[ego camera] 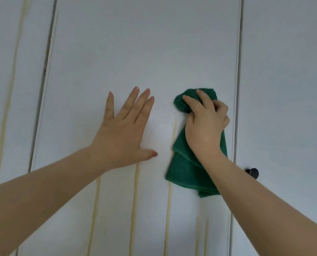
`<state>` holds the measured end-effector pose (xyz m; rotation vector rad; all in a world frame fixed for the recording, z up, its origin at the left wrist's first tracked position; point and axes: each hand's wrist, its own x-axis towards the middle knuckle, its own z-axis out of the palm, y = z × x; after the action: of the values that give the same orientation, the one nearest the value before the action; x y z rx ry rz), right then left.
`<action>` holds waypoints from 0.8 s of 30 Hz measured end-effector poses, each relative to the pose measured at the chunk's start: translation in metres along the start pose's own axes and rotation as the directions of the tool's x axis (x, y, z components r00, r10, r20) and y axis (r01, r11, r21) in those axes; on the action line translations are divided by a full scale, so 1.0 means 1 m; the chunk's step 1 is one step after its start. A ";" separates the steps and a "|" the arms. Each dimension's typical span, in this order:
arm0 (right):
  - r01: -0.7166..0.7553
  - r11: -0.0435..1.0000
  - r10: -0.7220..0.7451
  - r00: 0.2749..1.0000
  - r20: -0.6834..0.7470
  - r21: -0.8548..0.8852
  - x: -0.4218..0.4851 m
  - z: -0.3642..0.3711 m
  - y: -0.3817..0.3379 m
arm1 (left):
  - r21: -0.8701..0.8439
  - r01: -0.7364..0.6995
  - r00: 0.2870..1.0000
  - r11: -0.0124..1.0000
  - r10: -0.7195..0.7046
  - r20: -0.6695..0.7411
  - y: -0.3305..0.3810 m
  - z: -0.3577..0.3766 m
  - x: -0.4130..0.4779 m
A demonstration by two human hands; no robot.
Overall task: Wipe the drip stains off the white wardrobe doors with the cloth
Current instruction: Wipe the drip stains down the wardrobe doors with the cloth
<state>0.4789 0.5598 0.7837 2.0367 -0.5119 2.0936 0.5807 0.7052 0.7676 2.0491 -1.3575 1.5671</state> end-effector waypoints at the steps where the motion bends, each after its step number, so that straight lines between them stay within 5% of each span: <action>1: 0.052 0.999 -0.052 0.999 -0.017 0.000 -0.010 0.001 -0.001 | -0.015 0.008 0.997 1.000 -0.009 -0.072 -0.003 0.001 -0.002; 7: 0.467 0.884 -0.465 0.883 0.064 -0.003 -0.096 -0.005 0.021 | -0.105 0.081 0.967 0.991 -0.104 -0.233 -0.031 0.004 -0.016; 12: 0.094 0.993 -0.089 0.994 -0.070 0.074 0.006 0.010 -0.016 | -0.138 0.160 0.948 0.977 -0.191 -0.256 -0.052 0.003 -0.016; 15: 0.223 0.973 -0.215 0.970 -0.113 0.061 -0.019 0.022 -0.026 | -0.140 0.170 0.942 0.976 -0.202 -0.267 -0.062 0.009 -0.023; 18: 0.601 0.799 -0.601 0.799 0.002 -0.015 -0.085 0.022 -0.018 | -0.095 0.157 0.945 0.983 -0.178 -0.273 -0.074 0.016 -0.032; 21: 0.773 0.633 -0.769 0.634 0.083 -0.042 -0.057 0.014 -0.012 | -0.079 0.172 0.941 0.982 -0.188 -0.282 -0.087 0.022 -0.039; 24: 0.599 0.798 -0.601 0.799 -0.014 -0.066 0.005 0.021 -0.030 | -0.025 0.137 0.939 0.990 -0.138 -0.314 -0.094 0.029 -0.043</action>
<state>0.5091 0.5794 0.7925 1.8019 0.0903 1.6890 0.6718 0.7602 0.7505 1.7519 -1.0753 1.7363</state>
